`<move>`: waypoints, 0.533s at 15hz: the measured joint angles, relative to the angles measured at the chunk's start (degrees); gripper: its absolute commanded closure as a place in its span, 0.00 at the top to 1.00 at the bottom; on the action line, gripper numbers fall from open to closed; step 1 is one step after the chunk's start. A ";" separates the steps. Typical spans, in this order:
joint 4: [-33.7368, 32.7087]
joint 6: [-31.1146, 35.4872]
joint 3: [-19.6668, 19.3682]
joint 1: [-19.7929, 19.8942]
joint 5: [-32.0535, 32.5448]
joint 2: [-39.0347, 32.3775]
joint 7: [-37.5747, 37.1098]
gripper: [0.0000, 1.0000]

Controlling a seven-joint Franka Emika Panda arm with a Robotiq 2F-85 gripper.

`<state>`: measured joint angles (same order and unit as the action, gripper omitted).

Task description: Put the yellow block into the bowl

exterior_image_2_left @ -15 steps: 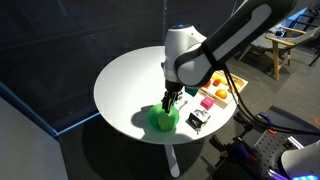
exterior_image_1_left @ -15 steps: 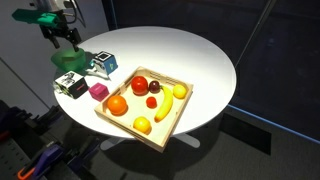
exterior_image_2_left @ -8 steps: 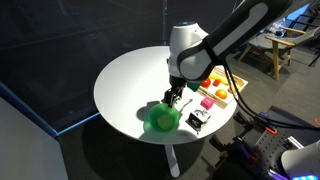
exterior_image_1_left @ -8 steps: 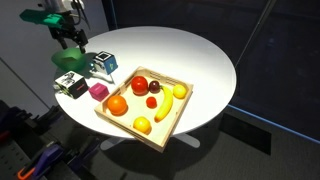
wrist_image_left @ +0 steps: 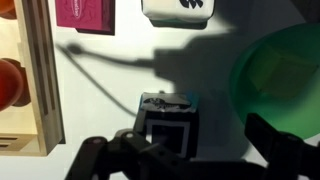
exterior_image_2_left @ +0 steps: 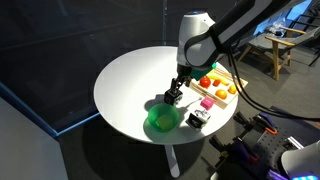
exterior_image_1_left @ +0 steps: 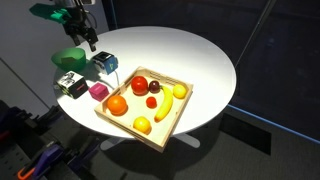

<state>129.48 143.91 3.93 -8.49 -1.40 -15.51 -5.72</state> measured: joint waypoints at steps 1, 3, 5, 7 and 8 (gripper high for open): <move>0.22 -0.09 -0.49 0.00 0.15 0.74 -1.03 1.00; 0.70 -0.42 -1.22 0.01 0.38 2.31 -2.77 1.00; 1.18 -1.15 -1.70 0.03 0.86 4.14 -4.32 1.00; 1.34 -2.47 -1.99 0.09 1.15 6.09 -5.45 1.00; 1.38 -3.19 -2.03 0.17 1.39 7.16 -5.98 1.00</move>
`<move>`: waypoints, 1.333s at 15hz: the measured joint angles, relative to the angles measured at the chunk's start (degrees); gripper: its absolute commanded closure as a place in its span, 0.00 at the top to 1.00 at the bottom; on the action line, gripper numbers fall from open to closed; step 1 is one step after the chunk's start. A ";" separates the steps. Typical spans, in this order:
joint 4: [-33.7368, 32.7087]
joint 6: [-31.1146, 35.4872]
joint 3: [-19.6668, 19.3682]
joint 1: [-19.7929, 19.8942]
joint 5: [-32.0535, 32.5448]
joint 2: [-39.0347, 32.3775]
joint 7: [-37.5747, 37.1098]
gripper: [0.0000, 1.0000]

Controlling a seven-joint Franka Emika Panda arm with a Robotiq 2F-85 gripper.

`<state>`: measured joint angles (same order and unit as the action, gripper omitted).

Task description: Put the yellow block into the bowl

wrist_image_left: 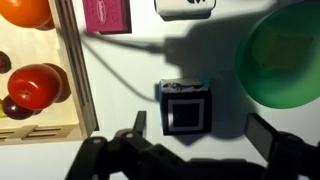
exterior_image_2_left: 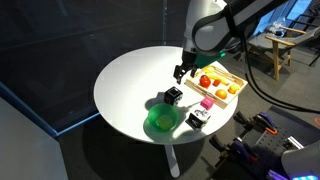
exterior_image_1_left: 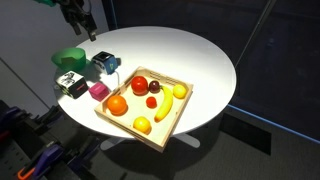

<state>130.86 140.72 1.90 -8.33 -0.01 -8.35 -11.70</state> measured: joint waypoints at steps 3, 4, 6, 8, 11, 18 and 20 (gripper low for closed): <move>0.04 -3.22 0.00 0.16 0.31 3.12 -0.61 1.00; 0.05 -4.58 0.00 0.19 0.31 4.16 -0.61 1.00; 0.05 -7.52 0.04 0.29 0.31 6.24 -0.61 1.00; 0.06 -10.49 0.11 0.35 0.19 8.19 -0.60 1.00; 0.09 -14.05 0.23 0.39 -0.20 10.85 -0.58 1.00; 1.25 -18.65 0.89 0.44 -0.89 16.20 -0.54 1.00; 1.99 -19.07 1.09 0.44 -0.89 17.61 -0.54 1.00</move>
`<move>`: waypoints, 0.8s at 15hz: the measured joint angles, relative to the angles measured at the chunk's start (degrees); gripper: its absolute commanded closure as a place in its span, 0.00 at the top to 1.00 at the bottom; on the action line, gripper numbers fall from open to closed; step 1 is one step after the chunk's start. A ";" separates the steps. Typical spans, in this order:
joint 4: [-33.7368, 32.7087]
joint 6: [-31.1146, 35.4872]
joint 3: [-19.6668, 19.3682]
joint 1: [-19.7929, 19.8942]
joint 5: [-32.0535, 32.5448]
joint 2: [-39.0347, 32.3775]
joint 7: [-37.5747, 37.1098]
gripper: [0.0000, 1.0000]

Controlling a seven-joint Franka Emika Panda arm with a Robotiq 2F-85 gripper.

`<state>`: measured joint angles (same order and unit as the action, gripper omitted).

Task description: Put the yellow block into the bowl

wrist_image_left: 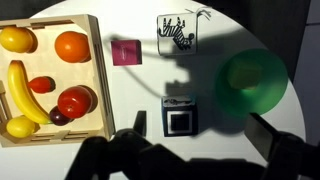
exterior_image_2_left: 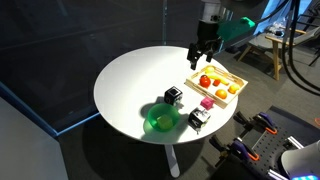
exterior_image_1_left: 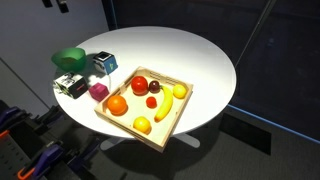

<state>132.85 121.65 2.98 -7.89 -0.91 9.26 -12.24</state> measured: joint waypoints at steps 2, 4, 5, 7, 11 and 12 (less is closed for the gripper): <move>1.00 -0.03 0.19 0.00 0.00 1.42 0.00 1.00; 1.95 -0.03 0.32 0.02 0.00 2.78 0.00 1.00; 2.41 -0.03 0.37 0.04 0.00 3.42 0.00 1.00; 3.16 -0.03 0.42 0.09 -0.01 4.57 0.00 1.00; 3.89 -0.03 0.43 0.11 -0.03 5.52 0.00 1.00; 3.90 -0.03 0.44 0.11 -0.03 5.52 0.00 1.00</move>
